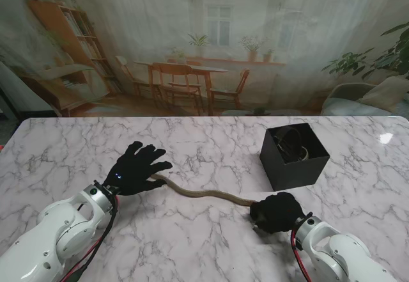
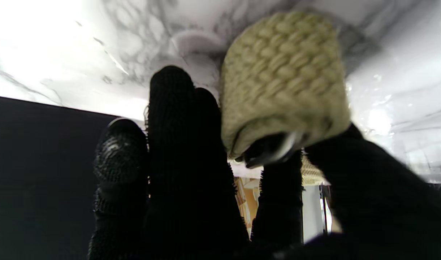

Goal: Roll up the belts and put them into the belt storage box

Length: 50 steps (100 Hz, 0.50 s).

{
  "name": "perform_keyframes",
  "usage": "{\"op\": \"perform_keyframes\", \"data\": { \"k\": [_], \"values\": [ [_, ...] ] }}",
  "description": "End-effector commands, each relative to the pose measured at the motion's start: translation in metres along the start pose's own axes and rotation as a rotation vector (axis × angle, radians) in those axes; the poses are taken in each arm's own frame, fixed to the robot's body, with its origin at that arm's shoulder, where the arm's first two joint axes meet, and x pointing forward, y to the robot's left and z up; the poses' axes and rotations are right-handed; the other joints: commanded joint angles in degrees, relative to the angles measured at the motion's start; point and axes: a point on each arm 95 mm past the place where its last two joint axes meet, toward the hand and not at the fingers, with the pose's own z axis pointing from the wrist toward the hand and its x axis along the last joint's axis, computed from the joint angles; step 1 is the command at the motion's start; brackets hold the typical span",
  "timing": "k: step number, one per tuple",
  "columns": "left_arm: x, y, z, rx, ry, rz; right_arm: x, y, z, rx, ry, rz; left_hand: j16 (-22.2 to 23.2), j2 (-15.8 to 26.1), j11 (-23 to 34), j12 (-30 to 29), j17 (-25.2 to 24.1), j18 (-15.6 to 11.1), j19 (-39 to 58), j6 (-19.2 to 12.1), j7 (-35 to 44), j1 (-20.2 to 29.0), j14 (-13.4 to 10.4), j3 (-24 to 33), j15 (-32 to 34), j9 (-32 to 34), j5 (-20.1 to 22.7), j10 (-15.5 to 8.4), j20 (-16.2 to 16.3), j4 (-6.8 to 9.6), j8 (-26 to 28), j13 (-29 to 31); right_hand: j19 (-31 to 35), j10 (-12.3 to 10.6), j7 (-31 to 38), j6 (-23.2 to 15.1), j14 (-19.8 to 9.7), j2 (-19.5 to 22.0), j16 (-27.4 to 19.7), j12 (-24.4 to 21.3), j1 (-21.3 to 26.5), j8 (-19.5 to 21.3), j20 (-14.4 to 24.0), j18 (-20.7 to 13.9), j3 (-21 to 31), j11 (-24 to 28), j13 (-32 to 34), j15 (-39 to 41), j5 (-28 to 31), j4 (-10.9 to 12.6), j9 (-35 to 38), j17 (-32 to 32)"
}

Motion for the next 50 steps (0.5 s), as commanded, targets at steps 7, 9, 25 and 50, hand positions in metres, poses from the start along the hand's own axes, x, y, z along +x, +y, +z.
{"op": "perform_keyframes", "data": {
  "k": [7, 9, 25, 50],
  "values": [
    [0.001, 0.002, 0.001, -0.014, 0.005, -0.004, 0.004, 0.011, -0.006, 0.067, 0.024, 0.024, 0.2, 2.77, -0.54, 0.55, -0.94, 2.06, -2.4, 0.72, -0.4, 0.02, 0.36, -1.61, -1.77, -0.29, -1.37, 0.55, 0.65, 0.09, 0.28, 0.62, -3.36, -10.71, -6.4, 17.14, -3.65, 2.23, -5.51, -5.24, -7.81, 8.61, -1.51, -2.19, -0.76, -7.78, -4.27, -10.73, 4.22, 5.88, 0.34, -2.15],
    [0.001, 0.002, 0.001, -0.014, 0.005, -0.005, 0.004, 0.013, -0.007, 0.079, 0.026, 0.024, 0.2, 2.74, -0.57, 0.54, -0.96, 2.09, -2.42, 0.72, -0.41, -0.03, 0.3, -1.63, -1.76, -0.37, -1.39, 0.53, 0.65, 0.09, 0.28, 0.63, -4.01, -10.54, -7.55, 17.81, -3.7, 2.31, -6.26, -6.02, -7.82, 8.65, -1.79, -2.29, -1.03, -8.92, -5.23, -11.77, 2.99, 6.04, -0.76, -2.87],
    [0.001, 0.002, 0.001, -0.015, 0.003, -0.005, 0.003, 0.025, -0.014, 0.194, 0.063, -0.014, 0.2, 2.77, -0.56, 0.54, -1.07, 2.21, -2.5, 0.82, -0.43, -0.07, 0.27, -1.6, -1.76, -0.39, -1.42, 0.46, 0.65, 0.1, 0.27, 0.63, -8.02, -11.08, -13.35, 20.39, -4.62, -0.07, -9.72, -9.27, -5.89, 9.29, -2.9, -3.69, 2.59, -13.69, -12.77, -17.58, -6.82, 7.9, -9.93, -9.24],
    [0.0, 0.002, 0.001, -0.009, -0.003, -0.007, 0.002, 0.033, -0.018, 0.319, 0.094, -0.056, 0.2, 2.75, -0.54, 0.55, -1.17, 2.19, -2.64, 0.92, -0.41, -0.03, 0.31, -1.58, -1.77, -0.41, -1.37, 0.58, 0.63, 0.11, 0.28, 0.62, -12.59, -12.22, -18.99, 19.89, -4.99, -6.77, -11.15, -11.4, -1.86, 11.94, -2.44, -5.06, 23.52, -15.28, -21.18, -21.29, -16.34, 17.92, -21.29, -15.85]
  ]
}}
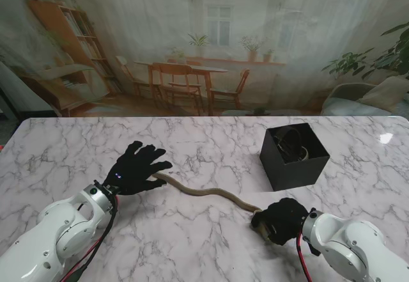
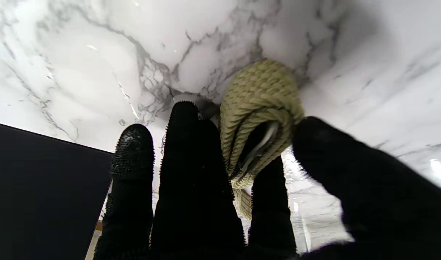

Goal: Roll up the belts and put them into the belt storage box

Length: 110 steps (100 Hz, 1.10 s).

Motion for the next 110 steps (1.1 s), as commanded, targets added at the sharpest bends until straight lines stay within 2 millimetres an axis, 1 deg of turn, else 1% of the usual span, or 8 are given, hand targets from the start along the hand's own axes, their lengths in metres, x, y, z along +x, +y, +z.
{"op": "perform_keyframes", "data": {
  "k": [1, 32, 39, 61, 67, 79, 97, 110],
  "values": [
    [0.001, 0.002, 0.001, -0.011, -0.002, -0.006, 0.0, 0.002, -0.001, 0.007, 0.0, -0.015, 0.2, 2.74, -0.53, 0.56, -1.12, 2.17, -1.97, 0.94, -0.4, -0.02, 0.25, -1.58, -1.77, -0.4, -1.37, 0.54, 0.64, 0.11, 0.28, 0.61, -1.39, -11.43, 0.33, 11.59, -1.98, -2.82, -0.92, -1.24, 3.58, 1.81, -0.28, -1.25, 8.17, -1.92, -2.34, -2.71, -2.03, 5.34, -3.88, -1.7],
    [0.0, 0.002, 0.0, -0.01, -0.002, -0.005, 0.001, 0.005, -0.006, 0.08, 0.001, -0.004, 0.21, 2.74, -0.5, 0.56, -1.1, 2.25, -2.08, 0.91, -0.42, 0.01, 0.3, -1.58, -1.75, -0.39, -1.43, 0.5, 0.64, 0.11, 0.27, 0.67, -6.2, -1.72, -7.51, 16.71, 0.54, -0.74, -3.74, -5.69, 2.6, 0.29, -1.46, 0.48, 11.54, -7.83, -10.95, -6.54, -6.87, 9.82, -16.88, -7.27],
    [0.0, 0.001, 0.0, -0.01, -0.001, -0.005, 0.0, 0.004, -0.006, 0.074, -0.002, -0.021, 0.21, 2.72, -0.49, 0.56, -1.13, 2.17, -2.11, 0.89, -0.42, 0.03, 0.28, -1.57, -1.75, -0.35, -1.42, 0.6, 0.65, 0.11, 0.27, 0.65, -5.93, -2.77, -7.76, 16.24, -0.1, -2.8, -3.89, -5.81, 7.16, 0.83, -1.56, -0.28, 13.88, -7.86, -10.63, -6.15, -6.4, 9.44, -16.34, -6.67],
    [0.001, 0.001, 0.0, -0.011, 0.0, -0.004, -0.002, 0.001, -0.002, 0.051, -0.018, -0.085, 0.2, 2.74, -0.48, 0.56, -1.08, 2.17, -2.14, 0.92, -0.41, 0.09, 0.28, -1.56, -1.75, -0.32, -1.4, 0.47, 0.67, 0.11, 0.27, 0.65, -4.22, -4.46, -3.71, 15.07, -2.25, -0.06, -3.8, -2.83, 26.78, 3.13, -5.64, -5.42, 11.61, -1.59, -7.85, -4.38, -5.73, -2.69, -14.63, -3.88],
    [0.001, 0.001, 0.0, -0.01, 0.0, -0.003, -0.002, 0.0, -0.001, 0.047, -0.02, -0.098, 0.21, 2.73, -0.48, 0.56, -1.07, 2.19, -2.13, 0.85, -0.4, 0.06, 0.31, -1.59, -1.73, -0.34, -1.38, 0.49, 0.68, 0.1, 0.27, 0.68, -1.17, -4.83, -2.04, 14.47, -2.79, -1.77, -3.71, -1.83, 28.46, 2.76, -13.12, -5.29, 13.66, 0.68, -7.01, -3.76, -5.4, -5.87, -13.87, -3.34],
    [0.001, 0.001, 0.0, -0.01, -0.001, -0.003, -0.003, -0.001, 0.001, 0.034, -0.027, -0.133, 0.21, 2.75, -0.48, 0.55, -1.1, 2.21, -2.15, 0.89, -0.42, 0.17, 0.3, -1.54, -1.74, -0.37, -1.45, 0.51, 0.68, 0.12, 0.26, 0.69, 2.58, -9.59, 2.9, 9.2, -4.93, -4.64, -2.83, -0.71, 29.3, 4.46, -17.27, -6.26, 14.14, 3.29, -4.5, -2.23, -4.95, -9.81, -11.07, -1.21],
    [0.001, 0.001, 0.001, -0.01, 0.0, -0.003, -0.003, -0.005, 0.006, -0.014, -0.029, -0.147, 0.2, 2.7, -0.47, 0.56, -1.11, 2.21, -2.15, 0.89, -0.4, 0.18, 0.27, -1.56, -1.74, -0.35, -1.41, 0.48, 0.69, 0.12, 0.26, 0.67, 4.86, -14.35, 9.56, 3.52, -6.18, -3.11, 2.35, -0.07, 25.71, 5.66, -16.03, -8.75, 6.73, 5.08, 0.89, 0.7, -2.58, -9.26, -4.52, 4.58],
    [0.001, 0.001, 0.0, -0.011, 0.001, -0.003, -0.003, -0.007, 0.008, -0.064, -0.038, -0.139, 0.21, 2.69, -0.47, 0.55, -1.08, 2.23, -2.13, 0.88, -0.42, 0.14, 0.26, -1.58, -1.73, -0.35, -1.45, 0.43, 0.71, 0.11, 0.26, 0.71, 3.85, -15.22, 12.31, 1.28, -7.79, -5.39, 4.62, -1.08, 25.55, 4.71, -9.91, -11.51, 2.28, 3.68, 7.09, 0.56, 1.99, -13.29, 2.92, 11.33]
  ]
}}
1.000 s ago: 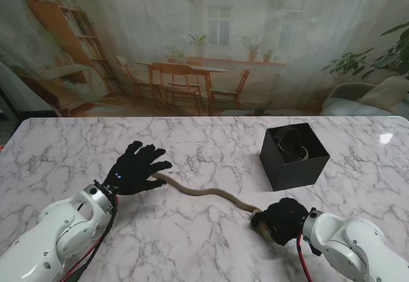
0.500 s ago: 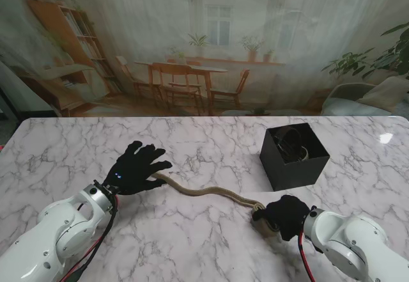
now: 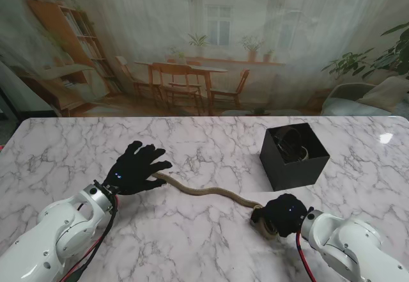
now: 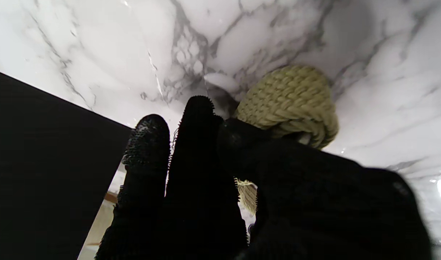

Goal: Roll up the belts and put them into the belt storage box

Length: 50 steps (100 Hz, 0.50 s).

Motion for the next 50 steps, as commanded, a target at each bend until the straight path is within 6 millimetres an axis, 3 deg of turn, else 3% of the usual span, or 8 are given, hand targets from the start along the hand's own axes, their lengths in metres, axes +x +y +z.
{"op": "perform_keyframes", "data": {
  "k": [1, 7, 19, 25, 35, 40, 43, 50],
  "values": [
    [0.0012, 0.0015, 0.0006, -0.012, 0.002, -0.003, 0.0003, -0.0053, 0.0009, 0.003, -0.012, 0.008, 0.21, 2.69, -0.46, 0.56, -1.04, 2.24, -2.11, 0.89, -0.41, 0.15, 0.24, -1.57, -1.72, -0.32, -1.43, 0.42, 0.72, 0.12, 0.26, 0.72, -0.05, -10.69, 6.83, 5.23, -2.09, -2.52, 1.1, -0.21, 0.35, 0.75, 3.68, -2.0, -1.44, -1.98, 2.97, 2.21, 4.56, -2.36, 3.31, 3.28],
    [0.0012, 0.0015, 0.0006, -0.012, 0.002, -0.002, 0.0, -0.0063, 0.0019, -0.022, -0.014, 0.01, 0.2, 2.73, -0.47, 0.55, -1.03, 2.2, -2.11, 0.89, -0.4, 0.13, 0.2, -1.56, -1.74, -0.36, -1.43, 0.5, 0.72, 0.12, 0.26, 0.7, -0.1, -10.07, 7.98, 5.39, -2.15, -3.0, 1.46, -0.45, -1.52, 0.18, 7.05, -1.64, -6.48, -3.75, 5.35, 3.74, 7.5, -3.58, 8.03, 5.33],
    [0.0014, 0.0015, 0.0006, -0.012, 0.003, -0.003, 0.001, -0.0083, 0.0032, -0.057, -0.015, 0.006, 0.21, 2.71, -0.47, 0.55, -1.06, 2.22, -2.13, 0.88, -0.39, 0.07, 0.29, -1.6, -1.74, -0.36, -1.42, 0.5, 0.71, 0.11, 0.26, 0.68, 1.1, -7.97, 8.79, 4.97, -0.17, -4.87, 2.8, 3.25, -11.45, -1.18, 11.14, 3.76, -9.44, -1.53, 5.73, 7.82, 11.37, -1.91, 9.81, 2.45],
    [0.0014, 0.0015, 0.0006, -0.012, 0.003, -0.002, 0.0021, -0.0094, 0.0041, -0.077, -0.018, 0.005, 0.2, 2.74, -0.49, 0.54, -1.05, 2.17, -2.12, 0.88, -0.4, 0.04, 0.25, -1.6, -1.75, -0.45, -1.43, 0.53, 0.72, 0.1, 0.26, 0.66, 0.92, -4.4, 14.18, 1.66, 2.79, -2.86, 5.31, 8.36, -14.15, -4.86, 15.52, 9.83, -12.33, 2.57, 3.04, 9.61, 12.12, -3.3, 5.86, -2.76],
    [0.0014, 0.0015, 0.0006, -0.011, 0.003, -0.002, 0.0027, -0.0099, 0.0034, -0.09, -0.021, 0.0, 0.2, 2.75, -0.54, 0.53, -1.12, 2.19, -2.16, 0.93, -0.4, 0.08, 0.2, -1.56, -1.76, -0.57, -1.44, 0.49, 0.72, 0.11, 0.26, 0.6, 0.93, -0.52, 21.7, -3.95, 4.16, -2.07, 7.1, 13.2, -15.09, -4.19, 17.22, 13.07, -16.17, 4.54, -2.44, 9.85, 13.33, -5.0, -4.13, -7.39],
    [0.0014, 0.0014, 0.0006, -0.01, 0.003, -0.002, 0.0037, -0.0098, 0.003, -0.087, -0.02, 0.012, 0.2, 2.7, -0.54, 0.52, -1.08, 2.15, -2.16, 0.95, -0.39, 0.05, 0.27, -1.58, -1.77, -0.59, -1.43, 0.6, 0.72, 0.11, 0.27, 0.56, 0.22, 2.18, 24.98, -5.31, 5.39, -1.85, 6.72, 12.57, -15.21, -2.94, 17.12, 14.78, -16.91, 2.36, -6.31, 8.78, 15.52, -4.95, -10.44, -9.22],
    [0.0014, 0.0014, 0.0006, -0.01, 0.003, -0.002, 0.004, -0.0099, 0.0029, -0.092, -0.018, 0.015, 0.21, 2.74, -0.57, 0.51, -1.09, 2.13, -2.16, 0.98, -0.39, 0.03, 0.21, -1.58, -1.74, -0.69, -1.42, 0.57, 0.71, 0.11, 0.27, 0.62, -0.05, 2.47, 25.8, -5.44, 5.55, -1.82, 6.43, 11.99, -15.3, -2.68, 17.06, 15.36, -17.07, 1.57, -7.33, 8.44, 16.36, -4.91, -11.95, -9.6],
    [0.0014, 0.0014, 0.0006, -0.009, 0.003, -0.002, 0.0047, -0.0097, 0.0024, -0.092, -0.016, 0.021, 0.19, 2.75, -0.59, 0.5, -1.12, 2.14, -2.18, 0.93, -0.39, 0.02, 0.22, -1.59, -1.8, -0.78, -1.42, 0.57, 0.71, 0.11, 0.27, 0.49, -1.5, 5.6, 28.31, -5.2, 6.78, -2.11, 3.73, 7.1, -15.7, -5.65, 16.8, 17.72, -17.83, -0.96, -11.04, 7.05, 19.42, -4.72, -16.82, -10.81]
  ]
}}
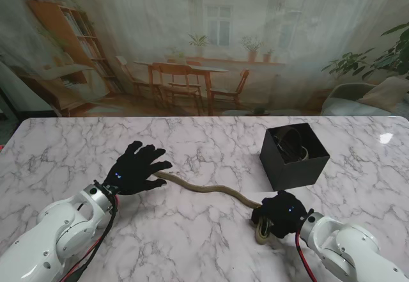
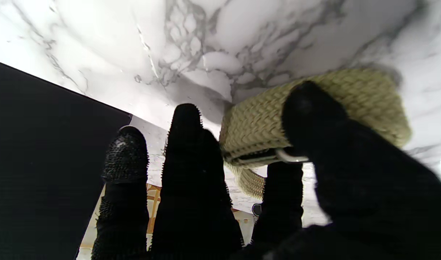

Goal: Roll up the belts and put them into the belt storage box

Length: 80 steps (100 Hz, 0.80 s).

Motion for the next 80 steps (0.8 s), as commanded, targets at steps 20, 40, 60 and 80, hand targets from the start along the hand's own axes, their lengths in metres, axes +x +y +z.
{"op": "perform_keyframes", "data": {
  "k": [20, 40, 60, 80],
  "values": [
    [0.0013, 0.0015, 0.0008, -0.009, 0.003, -0.002, 0.0053, -0.0053, 0.0006, 0.006, 0.0, 0.081, 0.19, 2.78, -0.58, 0.51, -1.13, 2.12, -2.22, 0.92, -0.38, 0.0, 0.25, -1.58, -1.79, -0.79, -1.42, 0.54, 0.72, 0.11, 0.28, 0.48, -9.43, 5.3, 27.98, 6.19, 8.91, 0.72, -13.01, -11.78, -1.73, -3.81, -5.57, 9.63, 0.34, -8.01, -7.03, -11.25, 11.96, -1.67, -8.74, -2.75],
    [0.0015, 0.0017, 0.0008, -0.01, 0.004, -0.002, 0.0066, -0.0081, 0.0041, -0.026, -0.011, 0.118, 0.2, 2.75, -0.55, 0.52, -1.12, 2.16, -2.24, 0.96, -0.38, -0.01, 0.24, -1.58, -1.77, -0.74, -1.44, 0.57, 0.73, 0.11, 0.29, 0.5, -2.36, -3.85, 31.02, 6.58, 2.97, 3.88, -8.84, -7.43, 2.88, -2.6, -5.72, 4.84, 0.7, -0.48, 6.24, -3.97, 4.5, -2.38, 9.29, 6.01],
    [0.0015, 0.0016, 0.0007, -0.009, 0.005, -0.003, 0.0062, -0.0089, 0.0056, -0.061, -0.024, 0.096, 0.18, 2.75, -0.59, 0.5, -1.21, 2.09, -2.32, 0.92, -0.43, -0.33, 0.27, -1.68, -1.82, -0.84, -1.53, 0.53, 0.71, 0.09, 0.27, 0.43, 4.92, -8.01, 28.05, 4.73, 1.43, 5.98, -0.7, 3.29, 3.34, 5.42, -0.9, 0.81, 0.07, 6.33, 14.01, 4.29, -0.28, -2.02, 19.6, 8.57],
    [0.0016, 0.0017, 0.0009, -0.01, 0.007, -0.005, 0.0051, -0.0108, 0.0085, -0.095, -0.026, 0.08, 0.17, 2.6, -0.61, 0.5, -1.2, 2.21, -2.44, 0.87, -0.47, -0.23, 0.23, -1.49, -1.83, -0.75, -1.54, 0.49, 0.7, 0.16, 0.27, 0.48, 13.95, -11.1, 0.41, 10.79, 1.34, 8.43, 4.76, 6.79, 3.48, -4.03, 2.35, -0.43, 3.02, 11.88, 21.44, 13.77, -9.24, 0.28, 29.29, 13.66]
  ]
}}
